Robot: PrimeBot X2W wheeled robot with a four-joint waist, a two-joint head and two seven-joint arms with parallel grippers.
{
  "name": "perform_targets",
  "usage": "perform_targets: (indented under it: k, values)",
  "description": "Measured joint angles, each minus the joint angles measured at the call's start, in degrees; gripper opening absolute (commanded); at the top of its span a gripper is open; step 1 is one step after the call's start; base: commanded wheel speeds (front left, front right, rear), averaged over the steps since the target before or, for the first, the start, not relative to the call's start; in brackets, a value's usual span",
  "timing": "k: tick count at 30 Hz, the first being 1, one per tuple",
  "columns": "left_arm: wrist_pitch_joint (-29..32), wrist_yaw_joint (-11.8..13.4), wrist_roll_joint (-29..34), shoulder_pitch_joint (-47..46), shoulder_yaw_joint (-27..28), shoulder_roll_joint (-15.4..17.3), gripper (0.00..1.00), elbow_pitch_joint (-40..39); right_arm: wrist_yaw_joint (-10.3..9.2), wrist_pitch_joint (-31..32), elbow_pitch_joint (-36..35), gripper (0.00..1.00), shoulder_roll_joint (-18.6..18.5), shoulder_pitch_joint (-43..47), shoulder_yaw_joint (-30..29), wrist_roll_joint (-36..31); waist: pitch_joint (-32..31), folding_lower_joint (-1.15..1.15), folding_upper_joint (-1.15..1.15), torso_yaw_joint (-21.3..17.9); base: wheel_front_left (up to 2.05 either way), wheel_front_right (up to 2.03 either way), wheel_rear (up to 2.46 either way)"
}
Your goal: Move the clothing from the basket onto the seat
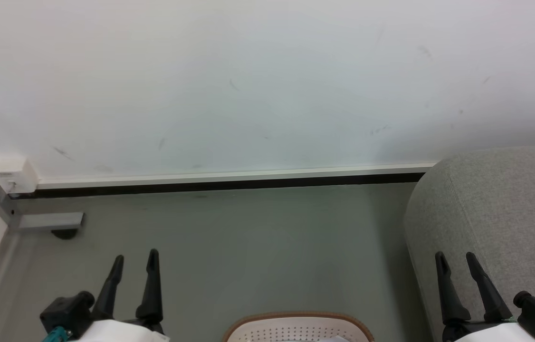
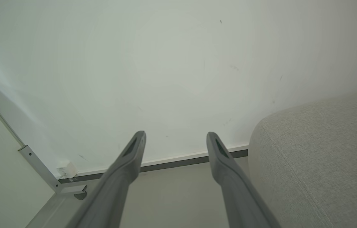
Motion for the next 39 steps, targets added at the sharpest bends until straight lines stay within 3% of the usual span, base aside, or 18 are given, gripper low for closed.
perform_targets:
  k: [39]
  values:
    - [-4.63,-2.0,16.6,0.02,0.75,-1.05,1.0,1.29,0.0,-0.12,-1.26,1.0,3.81,-0.45,-2.15,-17.91,-0.33,0.0,0.0,-1.2,0.0,0.0,0.0]
